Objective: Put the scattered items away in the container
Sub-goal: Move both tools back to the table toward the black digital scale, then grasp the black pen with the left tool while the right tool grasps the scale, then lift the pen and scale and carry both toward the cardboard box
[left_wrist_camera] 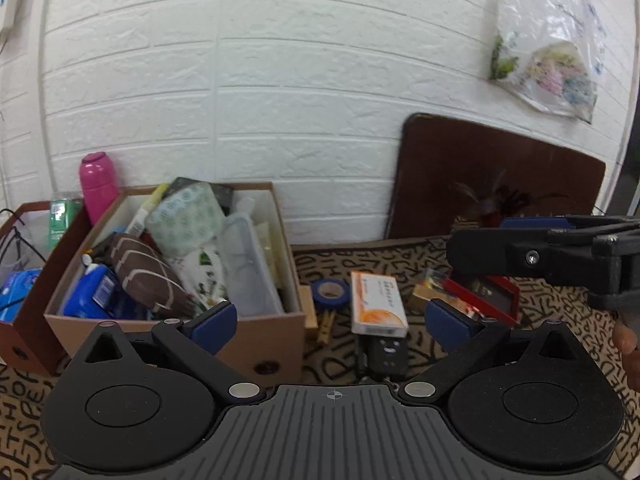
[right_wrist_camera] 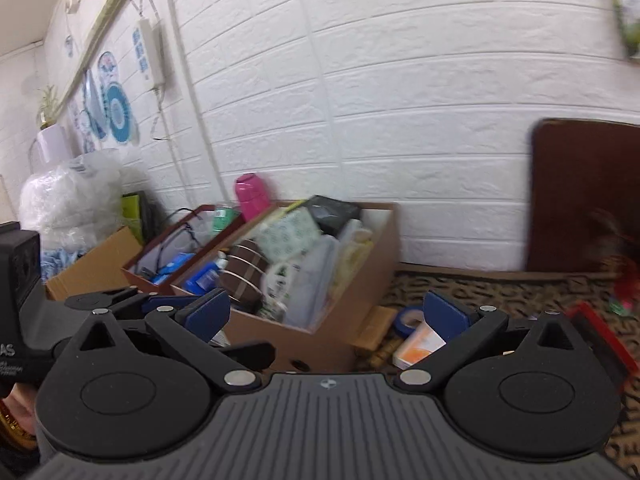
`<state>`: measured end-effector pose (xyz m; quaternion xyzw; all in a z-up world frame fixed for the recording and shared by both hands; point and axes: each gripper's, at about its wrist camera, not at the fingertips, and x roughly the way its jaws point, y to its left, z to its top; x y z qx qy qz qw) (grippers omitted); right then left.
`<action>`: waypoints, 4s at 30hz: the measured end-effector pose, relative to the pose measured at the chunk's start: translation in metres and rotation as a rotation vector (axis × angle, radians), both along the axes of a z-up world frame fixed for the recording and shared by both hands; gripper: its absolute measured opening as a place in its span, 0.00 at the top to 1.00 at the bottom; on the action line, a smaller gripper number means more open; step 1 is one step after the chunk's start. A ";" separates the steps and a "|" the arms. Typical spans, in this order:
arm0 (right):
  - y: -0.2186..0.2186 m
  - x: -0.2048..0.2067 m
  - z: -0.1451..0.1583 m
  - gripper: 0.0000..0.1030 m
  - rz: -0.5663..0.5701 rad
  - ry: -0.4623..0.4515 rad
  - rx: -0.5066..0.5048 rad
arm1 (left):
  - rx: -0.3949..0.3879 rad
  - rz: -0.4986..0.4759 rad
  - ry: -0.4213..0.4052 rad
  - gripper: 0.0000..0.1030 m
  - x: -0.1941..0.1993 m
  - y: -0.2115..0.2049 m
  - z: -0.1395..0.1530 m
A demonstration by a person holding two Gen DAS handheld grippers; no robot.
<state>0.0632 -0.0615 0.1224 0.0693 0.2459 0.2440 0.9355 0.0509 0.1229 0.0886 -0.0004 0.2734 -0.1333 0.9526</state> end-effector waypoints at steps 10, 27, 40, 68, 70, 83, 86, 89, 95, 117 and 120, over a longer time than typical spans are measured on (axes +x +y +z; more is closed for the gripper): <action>-0.094 -0.030 -0.087 0.01 -0.248 0.098 -0.012 | -0.005 -0.041 0.087 0.00 -0.013 -0.058 -0.076; -0.074 0.015 -0.154 0.02 -0.210 0.132 -0.139 | 0.085 -0.003 0.102 0.07 0.080 -0.086 -0.097; -0.058 0.038 -0.182 0.04 -0.160 0.203 -0.155 | 0.046 -0.044 0.262 0.30 0.115 -0.083 -0.142; -0.039 -0.038 -0.173 0.04 -0.110 0.200 -0.289 | -0.003 -0.187 0.241 0.27 -0.038 -0.016 -0.108; -0.034 -0.041 -0.170 0.04 -0.101 0.194 -0.288 | 0.021 -0.191 0.252 0.27 -0.033 -0.022 -0.116; -0.035 -0.055 -0.174 0.07 -0.164 0.251 -0.286 | -0.150 -0.279 0.365 0.29 -0.020 -0.025 -0.137; -0.038 -0.061 -0.168 0.07 -0.191 0.244 -0.261 | -0.107 -0.163 0.291 0.28 -0.032 -0.006 -0.126; -0.027 -0.067 -0.158 0.07 -0.171 0.201 -0.222 | -0.089 -0.034 0.255 0.28 -0.037 0.017 -0.121; 0.021 -0.061 -0.158 0.19 -0.055 0.157 -0.270 | -0.021 -0.013 0.274 0.32 -0.027 0.021 -0.133; 0.022 -0.049 -0.172 0.46 -0.070 0.248 -0.336 | 0.150 -0.072 0.226 0.90 -0.017 -0.015 -0.143; 0.019 -0.049 -0.170 0.46 -0.070 0.263 -0.314 | 0.079 -0.084 0.239 0.91 -0.021 -0.006 -0.140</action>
